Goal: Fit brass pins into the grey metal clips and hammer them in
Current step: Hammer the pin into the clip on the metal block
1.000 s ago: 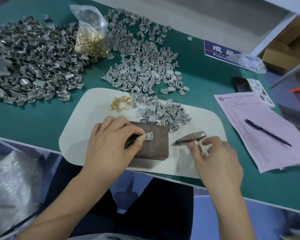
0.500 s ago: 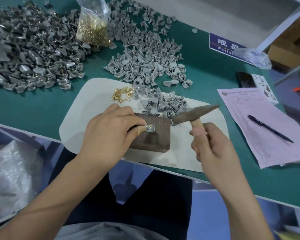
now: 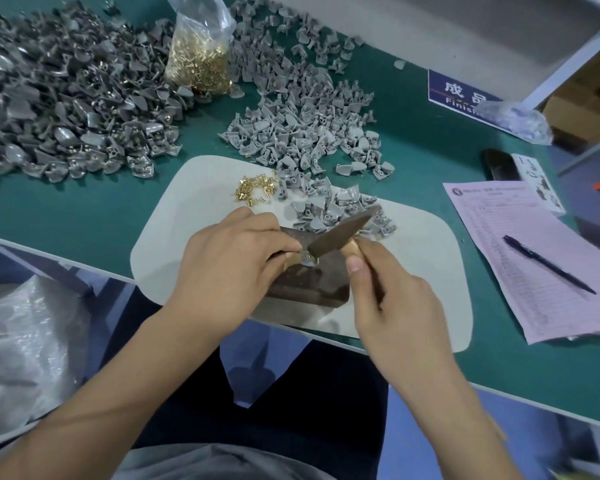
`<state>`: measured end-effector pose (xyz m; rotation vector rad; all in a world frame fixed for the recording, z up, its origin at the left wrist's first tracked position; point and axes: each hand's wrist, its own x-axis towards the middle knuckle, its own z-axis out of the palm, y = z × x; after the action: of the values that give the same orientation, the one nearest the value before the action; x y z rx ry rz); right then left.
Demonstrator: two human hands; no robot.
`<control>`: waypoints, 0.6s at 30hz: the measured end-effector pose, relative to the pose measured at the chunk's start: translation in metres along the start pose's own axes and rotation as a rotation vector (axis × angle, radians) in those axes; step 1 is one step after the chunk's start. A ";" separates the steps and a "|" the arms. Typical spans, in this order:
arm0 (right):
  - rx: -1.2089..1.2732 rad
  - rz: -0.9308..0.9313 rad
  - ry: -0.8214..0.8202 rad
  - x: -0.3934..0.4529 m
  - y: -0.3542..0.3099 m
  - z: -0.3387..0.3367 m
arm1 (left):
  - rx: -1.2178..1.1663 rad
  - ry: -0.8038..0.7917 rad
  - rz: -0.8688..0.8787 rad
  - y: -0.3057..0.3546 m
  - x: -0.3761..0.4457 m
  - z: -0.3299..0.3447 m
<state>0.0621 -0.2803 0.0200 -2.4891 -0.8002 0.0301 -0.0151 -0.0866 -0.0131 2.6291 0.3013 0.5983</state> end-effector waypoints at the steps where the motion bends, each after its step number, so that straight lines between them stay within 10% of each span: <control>1: -0.048 0.006 -0.020 0.000 0.000 -0.001 | 0.008 -0.002 -0.001 0.000 0.000 0.000; 14: 0.008 0.010 0.150 -0.001 -0.003 -0.007 | -0.013 0.031 -0.003 -0.001 0.000 0.000; 18: -0.167 -0.047 -0.015 0.000 -0.005 -0.009 | -0.018 0.028 -0.004 -0.002 0.000 0.001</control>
<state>0.0608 -0.2814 0.0299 -2.6278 -0.9005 -0.0360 -0.0149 -0.0853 -0.0143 2.6048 0.3077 0.6341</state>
